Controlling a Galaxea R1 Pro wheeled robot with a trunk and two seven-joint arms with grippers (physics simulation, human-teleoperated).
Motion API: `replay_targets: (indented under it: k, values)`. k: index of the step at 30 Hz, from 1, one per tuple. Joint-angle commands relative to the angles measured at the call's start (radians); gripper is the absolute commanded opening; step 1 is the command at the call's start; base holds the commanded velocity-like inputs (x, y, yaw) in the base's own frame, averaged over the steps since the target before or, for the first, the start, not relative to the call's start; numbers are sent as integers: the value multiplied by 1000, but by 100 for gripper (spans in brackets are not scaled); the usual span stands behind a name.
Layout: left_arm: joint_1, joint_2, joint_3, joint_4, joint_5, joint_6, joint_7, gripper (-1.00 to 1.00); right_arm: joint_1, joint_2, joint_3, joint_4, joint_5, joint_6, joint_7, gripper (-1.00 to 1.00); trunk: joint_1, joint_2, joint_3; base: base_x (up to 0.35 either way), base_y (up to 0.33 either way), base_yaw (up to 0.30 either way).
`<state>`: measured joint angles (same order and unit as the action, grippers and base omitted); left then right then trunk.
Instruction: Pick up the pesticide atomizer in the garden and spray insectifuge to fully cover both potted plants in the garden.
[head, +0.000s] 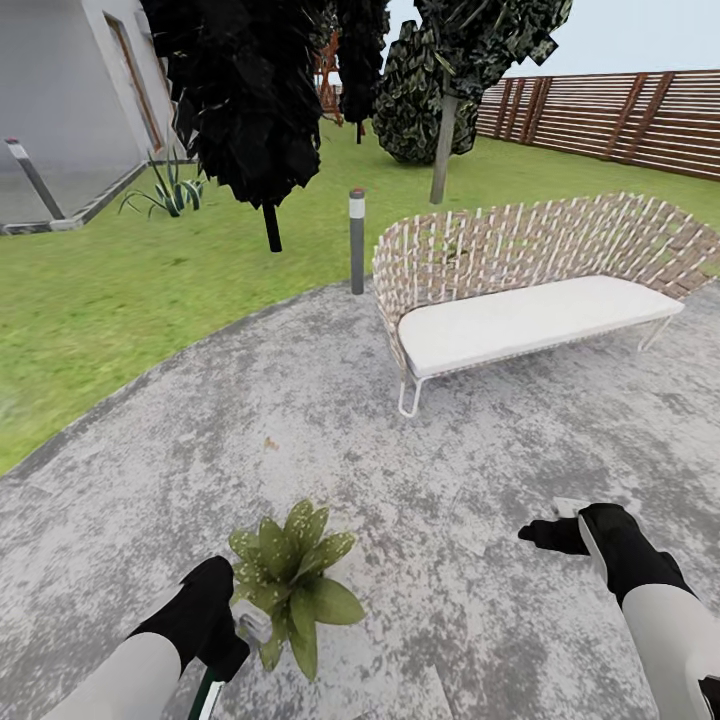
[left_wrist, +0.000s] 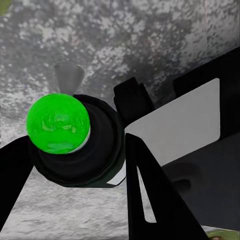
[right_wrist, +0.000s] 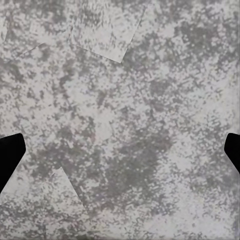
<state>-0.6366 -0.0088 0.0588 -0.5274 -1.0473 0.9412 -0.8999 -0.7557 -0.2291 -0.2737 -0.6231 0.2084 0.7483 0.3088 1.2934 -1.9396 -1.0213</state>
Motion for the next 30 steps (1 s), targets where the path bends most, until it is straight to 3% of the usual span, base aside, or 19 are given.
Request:
replay_targets:
  k: [1,4,5,6,10,30]
  values:
    - [0,0,6,-1,-12,4,-9,-100,-1,1,-4,-1,11,3,9,100,0,0,-1,4,-5,1]
    - [0,3,6,0,-55,4,-9,-100,-1,1,-4,-1,10,3,9,100,0,0,-1,2,-2,0]
    - [0,4,7,1,-96,4,-10,-100,-1,1,-4,-1,10,3,9,100,0,0,-1,0,0,0]
    - [0,4,7,2,-113,4,-10,-100,-1,1,-4,-1,10,3,9,100,0,0,-1,0,0,0]
    - [0,5,7,3,-147,3,-10,-100,-1,1,-4,-1,9,3,9,100,0,0,-1,0,0,0]
    - [0,0,6,3,-147,1,-11,-100,-1,1,-4,-1,9,3,9,100,0,0,-1,-86,-192,0]
